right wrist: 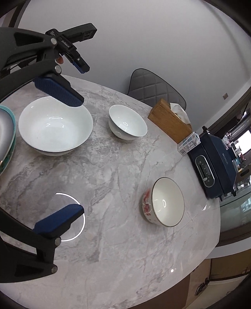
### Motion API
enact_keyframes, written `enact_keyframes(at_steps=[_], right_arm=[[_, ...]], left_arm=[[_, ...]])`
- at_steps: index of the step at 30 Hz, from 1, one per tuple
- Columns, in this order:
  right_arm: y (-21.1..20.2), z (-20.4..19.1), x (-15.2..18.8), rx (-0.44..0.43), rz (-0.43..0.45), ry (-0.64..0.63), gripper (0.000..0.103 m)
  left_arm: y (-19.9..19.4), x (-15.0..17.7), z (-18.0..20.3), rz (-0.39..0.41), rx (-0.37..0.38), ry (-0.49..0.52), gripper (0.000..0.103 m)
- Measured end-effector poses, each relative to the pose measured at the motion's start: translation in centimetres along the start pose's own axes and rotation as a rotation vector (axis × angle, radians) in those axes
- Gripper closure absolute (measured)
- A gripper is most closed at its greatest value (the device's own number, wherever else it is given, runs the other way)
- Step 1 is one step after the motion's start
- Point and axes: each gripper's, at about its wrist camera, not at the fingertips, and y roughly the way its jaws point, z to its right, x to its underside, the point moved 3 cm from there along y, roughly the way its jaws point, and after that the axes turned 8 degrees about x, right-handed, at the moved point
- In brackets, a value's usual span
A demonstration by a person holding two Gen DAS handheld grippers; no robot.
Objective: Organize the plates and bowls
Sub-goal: 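Close both tools on the rim of the nested white bowls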
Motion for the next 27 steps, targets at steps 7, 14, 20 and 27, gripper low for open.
enact_keyframes(at_steps=[7,14,20,27], right_arm=[[3.7,-2.1,-3.9,0.006,-0.025,-0.022,0.000],[7.4,-2.9,-6.2,-0.016,-0.066,-0.007,0.000],[11.3,-3.7,-7.6,0.004,-0.103,-0.006,0.008],[15.2,-5.0,-8.5,0.005,-0.156,-0.014,0.021]], left_arm=[[4.2,-3.6,-0.2,-0.048,-0.056,0.022,0.000],[8.9,-5.5,0.1,-0.098,-0.028,0.011,0.000],[12.6,-6.7,-0.4,-0.146,-0.057,0.005,0.001],[16.1,-6.8,-0.5,-0.184,-0.078,0.039,0.022]])
